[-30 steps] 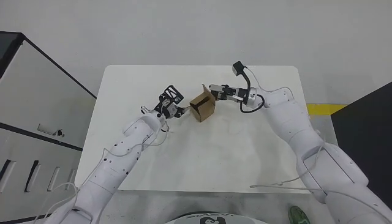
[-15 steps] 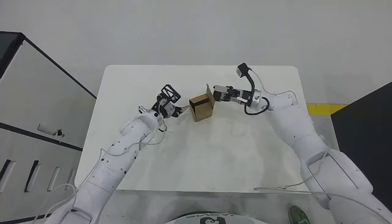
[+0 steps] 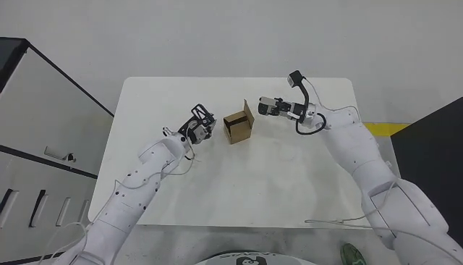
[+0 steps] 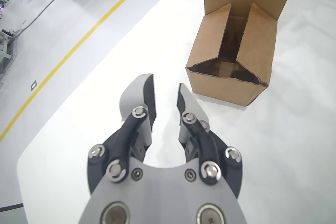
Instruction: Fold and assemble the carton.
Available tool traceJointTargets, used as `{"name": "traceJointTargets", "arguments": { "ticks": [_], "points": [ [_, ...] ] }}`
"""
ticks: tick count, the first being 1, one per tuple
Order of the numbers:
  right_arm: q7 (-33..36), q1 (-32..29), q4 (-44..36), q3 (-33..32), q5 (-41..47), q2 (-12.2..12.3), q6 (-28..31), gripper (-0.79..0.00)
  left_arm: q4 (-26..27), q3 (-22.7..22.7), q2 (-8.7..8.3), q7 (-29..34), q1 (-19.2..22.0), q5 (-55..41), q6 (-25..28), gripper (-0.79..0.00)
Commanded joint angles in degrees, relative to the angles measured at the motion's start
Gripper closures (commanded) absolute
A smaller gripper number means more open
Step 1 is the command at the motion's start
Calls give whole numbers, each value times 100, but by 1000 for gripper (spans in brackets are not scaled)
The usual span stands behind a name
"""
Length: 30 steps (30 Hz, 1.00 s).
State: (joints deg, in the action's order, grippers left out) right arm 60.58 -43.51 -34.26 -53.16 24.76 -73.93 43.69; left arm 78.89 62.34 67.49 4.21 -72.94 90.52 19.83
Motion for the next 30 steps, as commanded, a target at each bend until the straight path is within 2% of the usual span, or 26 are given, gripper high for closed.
{"name": "traceJointTargets", "arguments": {
  "ticks": [1,4,7,8,10,12,13,14,15,24,29,30],
  "points": [
    [0,0,0,0,0,0,0,-785,-15,45,-25,193,-17,-2,249,0],
    [0,0,0,0,0,0,0,-785,-100,35,-34,500,12,-190,717,0],
    [0,0,0,0,0,0,0,-767,-69,-21,-25,657,110,5,608,0],
    [0,0,0,0,0,0,0,-680,-69,-21,-25,657,110,5,608,0],
    [0,0,0,0,0,0,0,-385,-69,-21,-25,657,110,5,608,0],
    [0,0,0,0,0,0,0,-259,-52,-47,-17,622,89,-11,573,0],
    [-92,-38,-79,19,-106,3,-62,-123,-59,-75,-8,615,90,-33,555,0],
    [-199,-51,-162,39,-279,14,-151,-28,-69,-109,3,609,106,-89,597,0],
    [-311,-65,-247,46,-424,26,-236,-3,-89,-133,12,611,131,-123,615,0],
    [-937,-130,-1129,13,-1686,181,-1252,0,-239,-322,66,522,284,-252,803,0],
    [-979,-248,-1674,-34,-2156,264,-1656,-83,-313,-357,83,418,334,-337,859,0],
    [-959,-265,-1765,-42,-2242,280,-1726,-139,-324,-363,85,411,345,-341,868,0]
  ]
}}
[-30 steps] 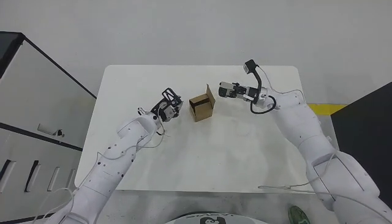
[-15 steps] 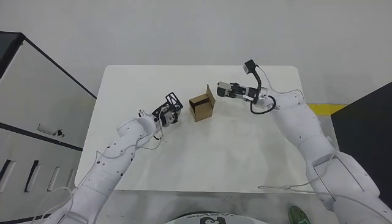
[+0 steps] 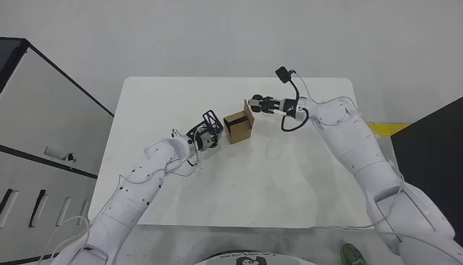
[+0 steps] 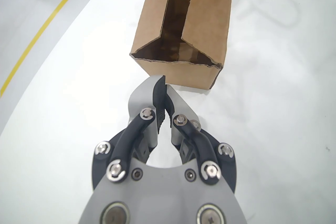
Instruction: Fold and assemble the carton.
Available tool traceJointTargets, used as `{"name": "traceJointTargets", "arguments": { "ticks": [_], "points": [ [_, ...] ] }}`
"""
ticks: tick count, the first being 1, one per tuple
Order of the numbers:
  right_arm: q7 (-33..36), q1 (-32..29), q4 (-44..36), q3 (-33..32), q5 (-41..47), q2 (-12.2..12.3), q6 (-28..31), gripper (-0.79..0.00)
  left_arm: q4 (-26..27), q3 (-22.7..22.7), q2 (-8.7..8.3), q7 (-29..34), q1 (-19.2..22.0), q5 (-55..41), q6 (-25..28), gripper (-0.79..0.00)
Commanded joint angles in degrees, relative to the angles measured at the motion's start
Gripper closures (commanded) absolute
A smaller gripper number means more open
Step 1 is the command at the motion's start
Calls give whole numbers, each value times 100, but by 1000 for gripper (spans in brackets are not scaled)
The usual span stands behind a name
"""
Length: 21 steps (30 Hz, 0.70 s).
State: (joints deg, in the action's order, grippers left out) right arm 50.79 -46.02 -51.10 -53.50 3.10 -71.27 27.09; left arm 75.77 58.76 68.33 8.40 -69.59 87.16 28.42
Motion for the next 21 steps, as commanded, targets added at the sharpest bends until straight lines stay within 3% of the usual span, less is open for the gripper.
{"name": "traceJointTargets", "arguments": {
  "ticks": [1,2,4,6,16,21],
  "points": [
    [43,-35,-172,-17,-142,28,-128,-166,-23,-14,5,-25,20,-25,35,0],
    [65,-53,-253,-26,-211,42,-190,-175,-39,-18,7,-37,32,-42,50,0],
    [107,-82,-412,-42,-345,68,-310,-265,-60,-34,13,-44,54,-50,66,0],
    [131,-104,-563,-59,-497,94,-425,-286,-75,-50,17,-60,70,-42,67,0],
    [375,-70,-1202,80,-1340,148,-996,-185,-159,-108,32,-110,135,-15,94,0],
    [511,59,-1395,276,-1729,118,-1194,-179,-203,-113,34,-148,148,-16,102,0]
  ]
}}
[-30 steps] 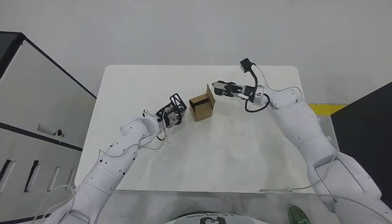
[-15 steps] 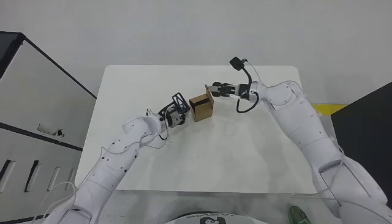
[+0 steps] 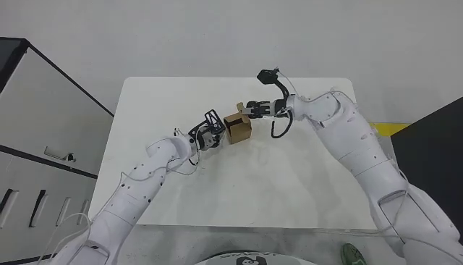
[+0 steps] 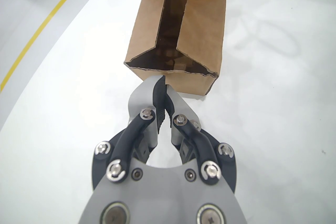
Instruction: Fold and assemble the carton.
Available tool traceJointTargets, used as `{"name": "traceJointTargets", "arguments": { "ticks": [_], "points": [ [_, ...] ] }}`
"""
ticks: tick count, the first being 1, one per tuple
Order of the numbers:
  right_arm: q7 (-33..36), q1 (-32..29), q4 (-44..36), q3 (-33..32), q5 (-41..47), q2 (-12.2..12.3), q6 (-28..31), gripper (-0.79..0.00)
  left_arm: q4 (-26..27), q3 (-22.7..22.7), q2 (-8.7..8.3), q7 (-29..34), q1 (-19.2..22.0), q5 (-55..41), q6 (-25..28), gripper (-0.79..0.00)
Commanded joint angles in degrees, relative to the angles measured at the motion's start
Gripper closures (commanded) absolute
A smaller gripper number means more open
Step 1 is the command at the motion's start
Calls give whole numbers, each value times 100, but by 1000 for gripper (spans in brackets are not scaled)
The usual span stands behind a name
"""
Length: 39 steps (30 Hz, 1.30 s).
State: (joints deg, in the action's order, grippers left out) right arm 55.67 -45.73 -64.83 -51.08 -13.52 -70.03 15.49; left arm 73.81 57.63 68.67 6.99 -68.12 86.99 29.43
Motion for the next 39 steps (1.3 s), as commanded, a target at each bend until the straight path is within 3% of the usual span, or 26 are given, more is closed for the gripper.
{"name": "traceJointTargets", "arguments": {
  "ticks": [1,10,15,28,39],
  "points": [
    [49,60,-47,76,-132,-16,-63,-175,-11,-1,-1,-14,1,9,10,0],
    [101,307,-203,432,-697,-109,-230,-166,-31,-3,-5,-107,-12,12,38,0],
    [96,365,-274,513,-795,-144,-292,-222,-31,-2,-10,-145,-16,29,66,0],
    [33,-159,-521,-186,-311,64,-199,-209,-76,42,-15,-220,-31,-214,255,0],
    [-12,-450,-783,-511,-227,178,-249,-225,-215,-203,62,-264,109,-264,237,0]
  ]
}}
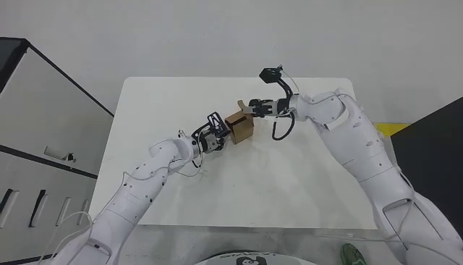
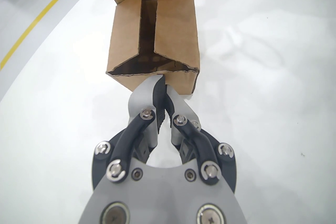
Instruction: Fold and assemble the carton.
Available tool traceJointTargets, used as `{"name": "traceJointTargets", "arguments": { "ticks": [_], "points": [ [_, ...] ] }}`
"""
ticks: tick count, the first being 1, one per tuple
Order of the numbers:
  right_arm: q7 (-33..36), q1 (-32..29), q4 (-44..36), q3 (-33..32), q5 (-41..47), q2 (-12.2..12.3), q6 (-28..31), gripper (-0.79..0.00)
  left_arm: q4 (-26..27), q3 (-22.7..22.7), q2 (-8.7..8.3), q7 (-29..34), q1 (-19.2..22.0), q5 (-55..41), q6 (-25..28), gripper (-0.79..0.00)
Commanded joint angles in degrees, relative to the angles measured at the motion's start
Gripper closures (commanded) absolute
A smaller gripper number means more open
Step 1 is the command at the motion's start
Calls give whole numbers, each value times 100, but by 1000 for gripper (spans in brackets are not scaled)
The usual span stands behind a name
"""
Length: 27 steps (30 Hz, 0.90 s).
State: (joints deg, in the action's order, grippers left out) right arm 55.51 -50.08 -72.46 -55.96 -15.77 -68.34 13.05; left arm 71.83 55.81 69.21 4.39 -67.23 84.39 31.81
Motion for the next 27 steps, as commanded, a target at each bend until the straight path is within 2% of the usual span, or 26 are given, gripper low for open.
{"name": "traceJointTargets", "arguments": {
  "ticks": [1,7,11,18,21,23,25,27],
  "points": [
    [1,-32,-42,-49,-12,18,-12,-225,-36,-38,15,-11,44,-16,-6,0],
    [-4,-128,-186,-184,-29,69,-43,-246,-183,-131,64,-97,189,-54,-54,0],
    [-59,-203,-337,-346,25,113,-10,-274,-229,5,28,-272,135,-121,-14,0],
    [-137,-336,-556,-562,-95,185,-210,-274,-373,440,-109,-738,-121,-531,578,0],
    [-194,-390,-652,-591,-192,203,-308,-277,-475,506,-105,-504,-167,-1183,959,0],
    [-219,-421,-701,-601,-230,211,-353,-277,-628,511,-69,53,-118,-1991,1172,0],
    [-233,-454,-727,-593,-230,213,-383,-289,-573,465,-34,767,39,-2537,1148,0],
    [-242,-474,-724,-577,-204,211,-401,-289,-526,460,-33,832,62,-2539,1134,0]
  ]
}}
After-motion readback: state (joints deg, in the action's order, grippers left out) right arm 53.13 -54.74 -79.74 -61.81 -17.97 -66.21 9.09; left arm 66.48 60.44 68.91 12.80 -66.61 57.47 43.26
